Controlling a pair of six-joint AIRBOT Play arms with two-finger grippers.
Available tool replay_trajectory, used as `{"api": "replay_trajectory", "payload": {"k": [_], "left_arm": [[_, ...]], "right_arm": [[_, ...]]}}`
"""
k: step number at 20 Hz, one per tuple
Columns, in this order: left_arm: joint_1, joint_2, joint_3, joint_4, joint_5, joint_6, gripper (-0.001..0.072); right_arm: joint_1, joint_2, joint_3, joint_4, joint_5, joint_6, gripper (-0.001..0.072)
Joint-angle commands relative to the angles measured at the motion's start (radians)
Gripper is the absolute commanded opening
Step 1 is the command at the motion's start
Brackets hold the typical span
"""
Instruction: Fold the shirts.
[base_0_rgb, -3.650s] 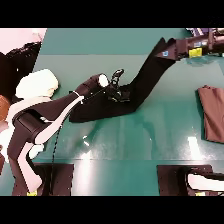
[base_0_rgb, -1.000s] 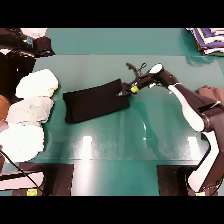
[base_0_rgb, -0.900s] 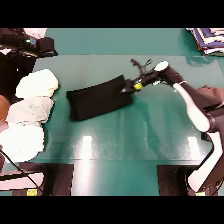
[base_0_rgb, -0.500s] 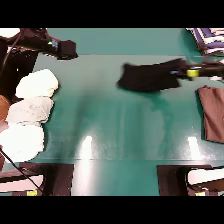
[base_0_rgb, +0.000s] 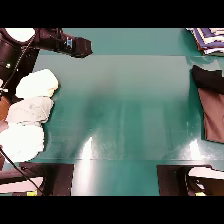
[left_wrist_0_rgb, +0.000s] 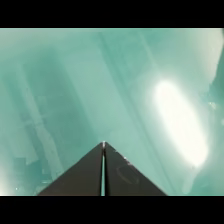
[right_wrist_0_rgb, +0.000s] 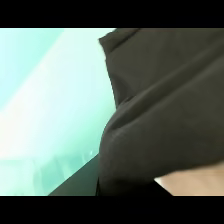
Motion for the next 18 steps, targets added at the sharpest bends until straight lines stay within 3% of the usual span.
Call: {"api": "replay_trajectory", "payload": {"k": [1, 8, 11, 18], "left_arm": [[-0.006, -0.001, 0.0, 0.0, 0.014, 0.0, 0.0023], [-0.006, -0.001, 0.0, 0.0, 0.004, 0.0, 0.0023], [-0.006, -0.001, 0.0, 0.0, 0.002, 0.008, 0.0023], [-0.006, -0.001, 0.0, 0.0, -0.01, 0.016, 0.0023]], "right_arm": [[-0.049, 0.006, 0.035, 0.037, 0.002, 0.0, 0.0019], [-0.075, 0.066, 0.254, 0.03, 0.158, 0.005, 0.0018], [-0.101, 0.123, 0.252, -0.11, 0.194, 0.043, 0.0018], [-0.111, 0.275, 0.015, -0.362, 0.242, 0.066, 0.0019]]}}
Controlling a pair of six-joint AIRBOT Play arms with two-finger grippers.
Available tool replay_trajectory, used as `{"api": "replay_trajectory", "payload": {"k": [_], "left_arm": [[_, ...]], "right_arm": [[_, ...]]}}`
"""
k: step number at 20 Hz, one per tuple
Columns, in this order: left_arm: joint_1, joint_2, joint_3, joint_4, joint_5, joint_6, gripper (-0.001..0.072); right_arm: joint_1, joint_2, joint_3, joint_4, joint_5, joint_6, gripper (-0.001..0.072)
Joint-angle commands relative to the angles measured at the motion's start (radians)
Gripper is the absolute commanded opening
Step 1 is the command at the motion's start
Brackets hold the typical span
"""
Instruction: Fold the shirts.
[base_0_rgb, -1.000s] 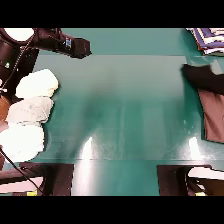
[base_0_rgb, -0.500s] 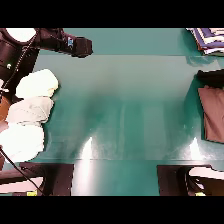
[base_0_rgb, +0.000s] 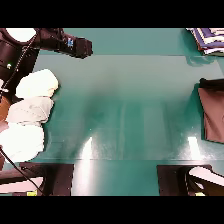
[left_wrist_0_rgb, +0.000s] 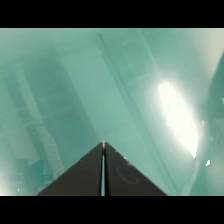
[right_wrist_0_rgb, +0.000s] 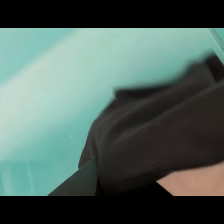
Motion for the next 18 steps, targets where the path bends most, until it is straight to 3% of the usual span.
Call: {"api": "replay_trajectory", "payload": {"k": [1, 4, 5, 6, 7, 10, 12, 15, 18], "left_arm": [[0.0, 0.0, 0.0, 0.0, -0.011, 0.003, 0.0023], [0.0, 0.0, 0.0, 0.0, -0.013, 0.004, 0.0023], [0.0, 0.0, 0.0, 0.0, -0.014, 0.004, 0.0023], [0.0, 0.0, 0.0, 0.0, -0.014, 0.006, 0.0023], [0.0, 0.0, 0.0, 0.0, -0.015, 0.011, 0.0023], [0.0, 0.0, 0.0, 0.0, -0.025, 0.014, 0.0024], [0.0, 0.0, 0.0, 0.0, -0.026, 0.014, 0.0023], [0.0, 0.0, 0.0, 0.0, -0.031, 0.013, 0.0024], [0.0, 0.0, 0.0, -0.001, -0.032, 0.013, 0.0023]], "right_arm": [[-0.017, 0.084, -0.139, -0.143, 0.039, 0.014, 0.0019], [-0.089, 0.148, -0.242, -0.204, 0.073, 0.064, 0.004], [-0.121, 0.159, -0.263, -0.225, 0.092, 0.066, 0.0219], [-0.149, 0.167, -0.279, -0.243, 0.107, 0.068, 0.0443], [-0.178, 0.174, -0.295, -0.252, 0.11, 0.078, 0.0565], [-0.211, 0.18, -0.304, -0.21, 0.119, 0.08, 0.0586], [-0.177, 0.18, -0.284, -0.104, 0.12, 0.08, 0.0585], [-0.019, 0.18, -0.257, 0.056, 0.122, 0.08, 0.0583], [0.229, 0.18, -0.229, 0.076, 0.126, 0.08, 0.0579]]}}
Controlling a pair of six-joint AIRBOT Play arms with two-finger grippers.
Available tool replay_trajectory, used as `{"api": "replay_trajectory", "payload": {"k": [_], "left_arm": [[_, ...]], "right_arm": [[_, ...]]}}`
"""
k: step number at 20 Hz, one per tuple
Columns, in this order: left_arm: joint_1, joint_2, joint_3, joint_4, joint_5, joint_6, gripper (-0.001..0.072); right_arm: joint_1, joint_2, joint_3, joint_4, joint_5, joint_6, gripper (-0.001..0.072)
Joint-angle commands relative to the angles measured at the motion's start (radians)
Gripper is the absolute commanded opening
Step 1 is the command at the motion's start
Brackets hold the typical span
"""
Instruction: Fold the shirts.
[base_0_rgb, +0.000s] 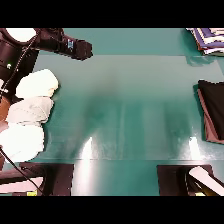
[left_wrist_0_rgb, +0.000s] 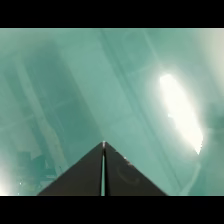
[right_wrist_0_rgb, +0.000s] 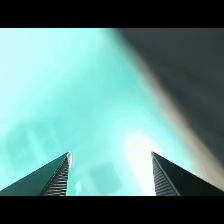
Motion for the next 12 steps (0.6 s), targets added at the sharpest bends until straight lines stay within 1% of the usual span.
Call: {"api": "replay_trajectory", "payload": {"k": [1, 2, 3, 4, 6, 7, 8, 12], "left_arm": [[0.0, 0.0, 0.0, 0.0, 0.014, 0.0, 0.0023], [0.0, 0.0, 0.0, 0.0, 0.028, 0.0, 0.0024], [0.0, 0.0, 0.0, 0.0, 0.043, 0.0, 0.0023], [0.0, 0.0, 0.0, 0.0, 0.059, 0.0, 0.0023], [0.0, 0.0, 0.0, 0.0, 0.089, 0.0, 0.0024], [0.0, 0.0, 0.0, 0.0, 0.103, 0.0, 0.0024], [0.0, 0.0, 0.0, 0.0, 0.115, 0.0, 0.0023], [0.0, 0.0, 0.0, 0.0, 0.149, 0.0, 0.0023]], "right_arm": [[0.268, 0.0, 0.031, 0.068, 0.005, 0.002, 0.0573], [0.355, 0.0, 0.037, 0.068, 0.002, 0.001, 0.0571], [0.43, 0.0, 0.043, 0.068, -0.004, 0.001, 0.0552], [0.504, 0.0, 0.049, 0.065, -0.012, 0.001, 0.0444], [0.621, 0.0, 0.058, 0.06, -0.032, -0.001, 0.0198], [0.671, 0.0, 0.057, 0.059, -0.04, -0.012, 0.004], [0.71, 0.0, 0.057, 0.058, -0.043, -0.03, 0.002], [0.784, 0.0, 0.057, 0.059, -0.043, -0.044, 0.002]]}}
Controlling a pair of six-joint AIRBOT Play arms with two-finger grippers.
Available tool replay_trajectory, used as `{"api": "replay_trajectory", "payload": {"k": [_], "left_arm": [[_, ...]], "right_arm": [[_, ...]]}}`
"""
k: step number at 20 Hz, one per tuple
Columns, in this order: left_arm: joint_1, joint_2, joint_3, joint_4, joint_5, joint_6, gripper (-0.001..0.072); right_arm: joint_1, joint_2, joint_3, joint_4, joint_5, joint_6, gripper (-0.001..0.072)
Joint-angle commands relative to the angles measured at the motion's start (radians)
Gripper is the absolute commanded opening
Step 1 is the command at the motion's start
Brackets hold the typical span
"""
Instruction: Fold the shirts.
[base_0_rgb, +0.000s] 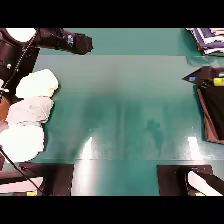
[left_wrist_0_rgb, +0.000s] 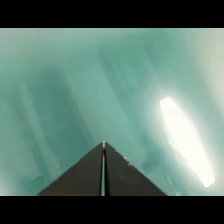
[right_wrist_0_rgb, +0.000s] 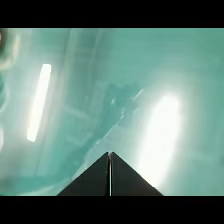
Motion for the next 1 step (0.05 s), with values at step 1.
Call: {"api": "replay_trajectory", "payload": {"k": [1], "left_arm": [[0.0, 0.0, 0.0, 0.0, 0.039, 0.0, 0.0024]], "right_arm": [[0.072, 0.0, 0.002, 0.002, -0.007, -0.014, 0.002]]}}
